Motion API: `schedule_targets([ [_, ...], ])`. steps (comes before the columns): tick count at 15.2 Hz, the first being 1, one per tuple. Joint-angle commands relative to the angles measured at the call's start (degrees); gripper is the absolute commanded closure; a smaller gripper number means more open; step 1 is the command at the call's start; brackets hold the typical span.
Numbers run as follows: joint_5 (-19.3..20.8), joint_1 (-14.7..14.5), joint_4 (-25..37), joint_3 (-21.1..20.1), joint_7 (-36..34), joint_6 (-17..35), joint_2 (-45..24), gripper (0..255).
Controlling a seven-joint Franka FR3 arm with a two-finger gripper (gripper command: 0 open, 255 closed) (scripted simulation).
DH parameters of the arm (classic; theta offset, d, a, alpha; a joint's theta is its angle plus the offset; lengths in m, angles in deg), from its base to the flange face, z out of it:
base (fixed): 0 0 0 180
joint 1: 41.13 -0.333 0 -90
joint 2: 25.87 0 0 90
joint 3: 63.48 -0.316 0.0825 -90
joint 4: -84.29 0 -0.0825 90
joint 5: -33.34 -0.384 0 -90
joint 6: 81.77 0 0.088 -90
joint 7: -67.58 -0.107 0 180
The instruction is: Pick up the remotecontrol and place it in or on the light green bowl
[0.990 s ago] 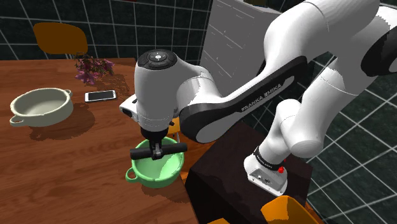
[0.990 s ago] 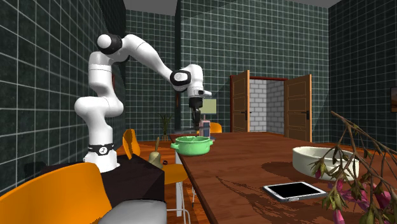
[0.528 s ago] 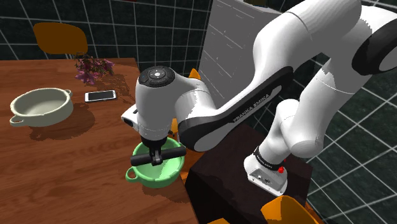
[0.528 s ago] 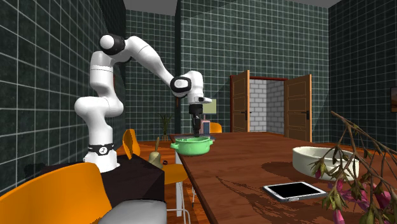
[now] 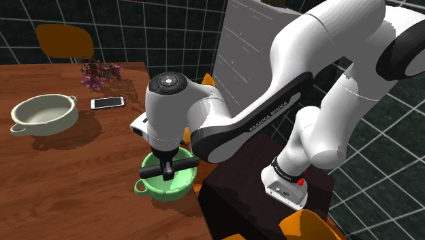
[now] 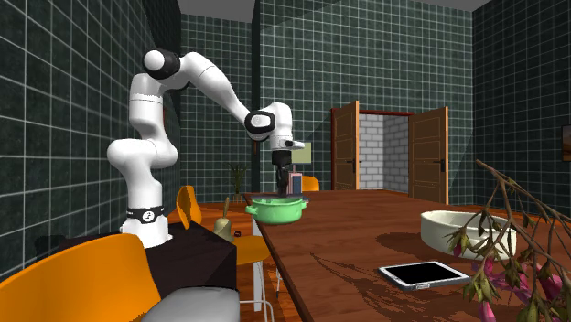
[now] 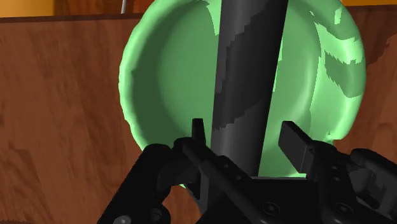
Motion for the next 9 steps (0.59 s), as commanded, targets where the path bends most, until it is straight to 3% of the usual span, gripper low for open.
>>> schedule_targets([
  [1,0.01,0.01,-0.01,0.01,0.00,-0.01,0.00,0],
  [5,0.02,0.01,0.00,0.01,-0.01,0.00,-0.02,0],
  [9,-2.72,-0.22,2.95,-0.12,1.92,-7.13,4.59,0],
])
